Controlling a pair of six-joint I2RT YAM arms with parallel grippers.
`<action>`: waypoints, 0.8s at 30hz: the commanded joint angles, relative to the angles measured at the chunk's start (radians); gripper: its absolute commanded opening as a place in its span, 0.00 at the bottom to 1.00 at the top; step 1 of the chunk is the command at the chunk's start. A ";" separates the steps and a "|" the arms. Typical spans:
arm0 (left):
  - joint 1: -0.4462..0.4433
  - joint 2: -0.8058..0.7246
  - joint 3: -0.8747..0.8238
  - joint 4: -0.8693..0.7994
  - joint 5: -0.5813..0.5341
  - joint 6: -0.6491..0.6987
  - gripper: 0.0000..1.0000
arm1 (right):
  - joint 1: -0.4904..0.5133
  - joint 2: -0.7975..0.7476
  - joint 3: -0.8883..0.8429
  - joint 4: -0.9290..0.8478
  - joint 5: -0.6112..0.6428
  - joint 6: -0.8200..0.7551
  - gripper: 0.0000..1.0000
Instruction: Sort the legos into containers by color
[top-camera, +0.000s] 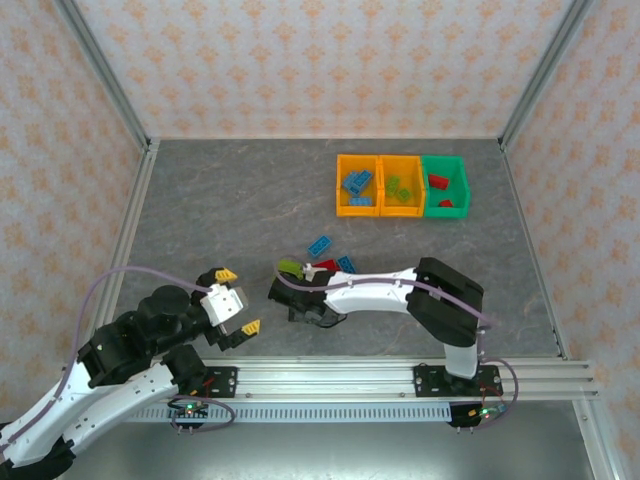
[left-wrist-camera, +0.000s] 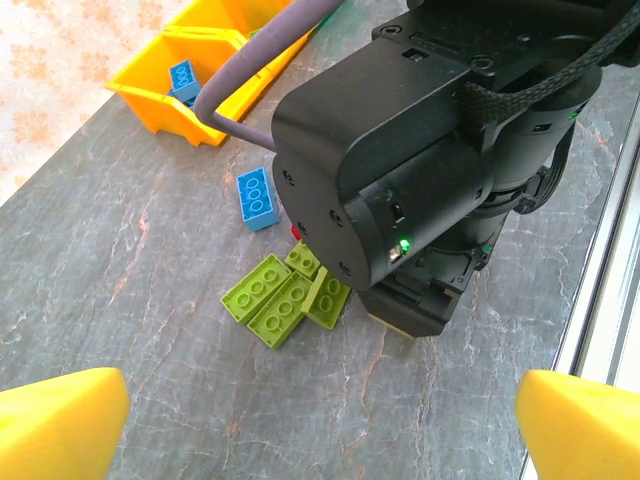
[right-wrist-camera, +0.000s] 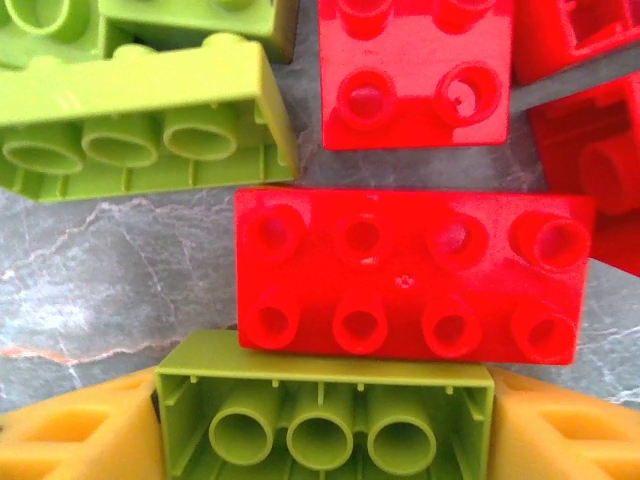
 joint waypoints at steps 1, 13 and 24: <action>0.001 0.000 -0.008 0.029 0.021 0.033 1.00 | 0.011 -0.030 -0.029 -0.033 0.075 0.020 0.60; 0.000 0.373 0.216 0.176 0.257 -0.024 1.00 | -0.011 -0.486 -0.190 -0.025 0.335 -0.054 0.54; -0.004 0.796 0.467 0.462 0.112 -0.018 1.00 | -0.686 -0.546 -0.123 0.110 0.146 -0.386 0.54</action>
